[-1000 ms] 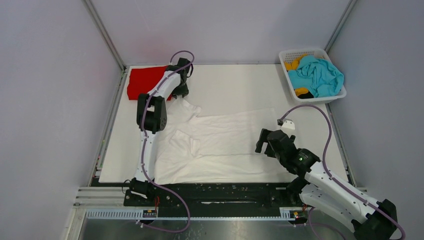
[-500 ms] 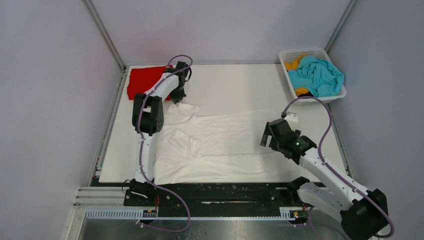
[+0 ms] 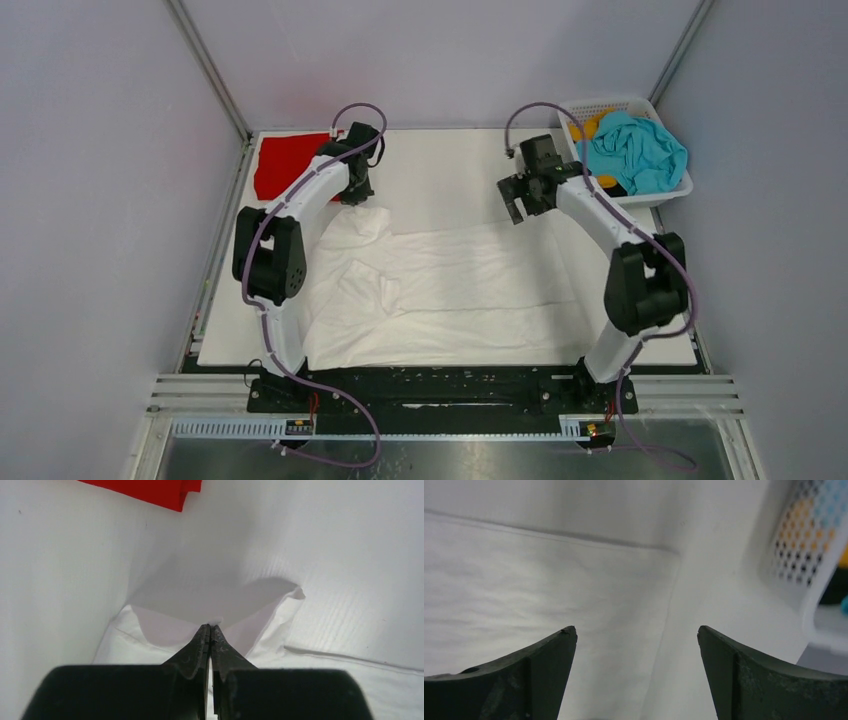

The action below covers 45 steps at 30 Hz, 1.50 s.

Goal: Fold and stack the t-shirts
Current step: Grab the side of the flattened tshirt furthest away from the robot with both arms

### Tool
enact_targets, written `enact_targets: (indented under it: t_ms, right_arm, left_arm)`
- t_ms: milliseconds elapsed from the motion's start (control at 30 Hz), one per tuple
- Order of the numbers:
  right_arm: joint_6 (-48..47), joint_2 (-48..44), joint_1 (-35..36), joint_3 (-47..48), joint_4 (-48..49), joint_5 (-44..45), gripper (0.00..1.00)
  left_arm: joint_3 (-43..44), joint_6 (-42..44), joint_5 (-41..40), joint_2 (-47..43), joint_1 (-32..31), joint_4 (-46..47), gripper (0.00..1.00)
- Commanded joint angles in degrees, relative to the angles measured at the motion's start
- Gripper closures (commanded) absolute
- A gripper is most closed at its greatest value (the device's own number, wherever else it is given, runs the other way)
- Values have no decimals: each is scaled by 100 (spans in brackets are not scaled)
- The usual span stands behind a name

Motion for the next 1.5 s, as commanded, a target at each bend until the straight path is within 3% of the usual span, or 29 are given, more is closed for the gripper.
enact_targets:
  t_ms: [0,133,333,733,1100,1267,1467]
  right_arm:
    - [-3615,783,-40,824,-434,-1629,1]
    - [-4900,1351,-321,1544,-1301,-2433,1]
    - [-5821,2206,-716,2797,-2877,-3056,1]
    - [-6635,3400,-1069,3508,-2880,-2372,5]
    - [-7047,3885,-1126,3576,-3021,-2135,20]
    - [-7175,4024,-1130,3792,-3381,-2200,35]
    - [-7233,3944,-1130,3621,-3423,-2165,83]
  left_arm:
    - [-241,-24,-18,-343,-149,342,100]
    - [-507,11,-30,-498,-225,480,100]
    - [-831,77,-27,-702,-230,606,100]
    - [-1376,5,55,-1267,-228,914,100]
    - [-1482,-40,-25,-1454,-239,962,100]
    - [-1486,-66,-40,-1454,-239,967,100]
    - [-1488,-70,-69,-1446,-239,967,100]
